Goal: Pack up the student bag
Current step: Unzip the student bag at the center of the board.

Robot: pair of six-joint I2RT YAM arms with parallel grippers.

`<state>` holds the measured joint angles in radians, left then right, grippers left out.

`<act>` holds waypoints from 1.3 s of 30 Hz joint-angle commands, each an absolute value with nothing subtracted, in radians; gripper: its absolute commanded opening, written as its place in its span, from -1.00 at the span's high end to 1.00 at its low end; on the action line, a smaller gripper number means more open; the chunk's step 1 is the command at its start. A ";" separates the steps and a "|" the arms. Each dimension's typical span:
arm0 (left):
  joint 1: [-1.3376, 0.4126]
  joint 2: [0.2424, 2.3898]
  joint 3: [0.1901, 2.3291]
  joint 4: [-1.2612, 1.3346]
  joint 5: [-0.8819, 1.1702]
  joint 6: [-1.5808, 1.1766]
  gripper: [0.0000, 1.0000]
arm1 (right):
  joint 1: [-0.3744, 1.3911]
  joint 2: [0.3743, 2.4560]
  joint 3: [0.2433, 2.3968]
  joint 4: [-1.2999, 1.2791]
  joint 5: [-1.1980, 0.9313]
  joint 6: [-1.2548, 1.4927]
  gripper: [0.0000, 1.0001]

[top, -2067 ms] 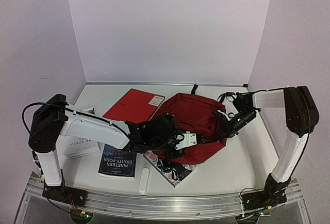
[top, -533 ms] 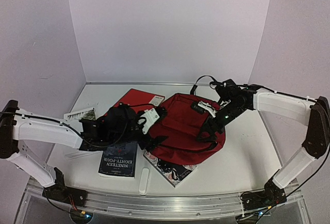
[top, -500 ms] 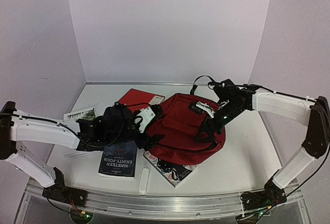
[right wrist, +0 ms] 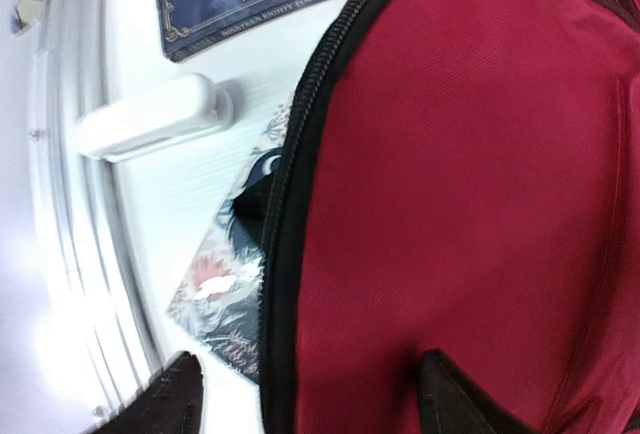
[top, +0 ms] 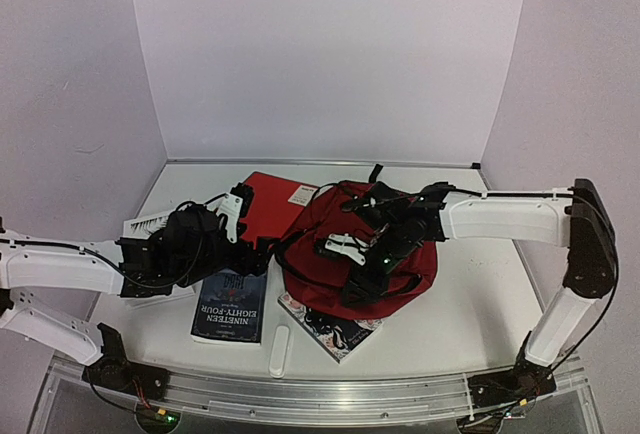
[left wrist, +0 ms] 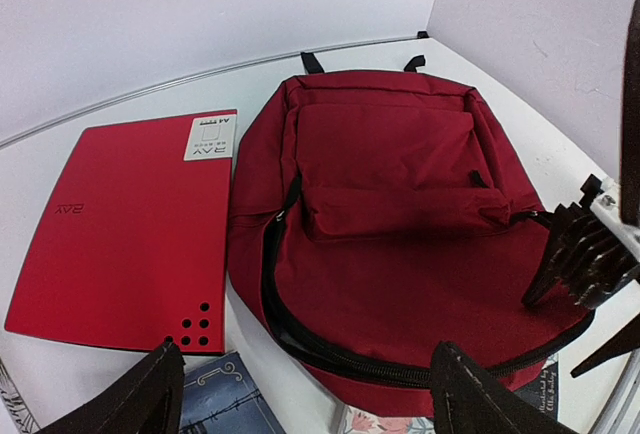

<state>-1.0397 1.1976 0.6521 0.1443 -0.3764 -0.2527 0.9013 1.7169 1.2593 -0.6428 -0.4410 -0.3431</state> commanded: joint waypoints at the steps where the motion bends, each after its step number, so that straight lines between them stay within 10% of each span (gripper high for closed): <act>1: -1.036 1.182 0.652 0.132 -0.416 -0.296 -0.68 | 0.906 1.757 1.326 -0.600 -0.278 -0.299 -0.12; 23: -1.026 1.274 0.686 0.121 -0.370 -0.258 -0.38 | 0.761 1.703 1.424 -0.637 -0.367 -0.228 1.00; 39: -1.026 1.730 0.990 0.153 -0.171 -0.038 -0.40 | 0.332 1.751 1.521 -0.599 -0.500 -0.025 1.00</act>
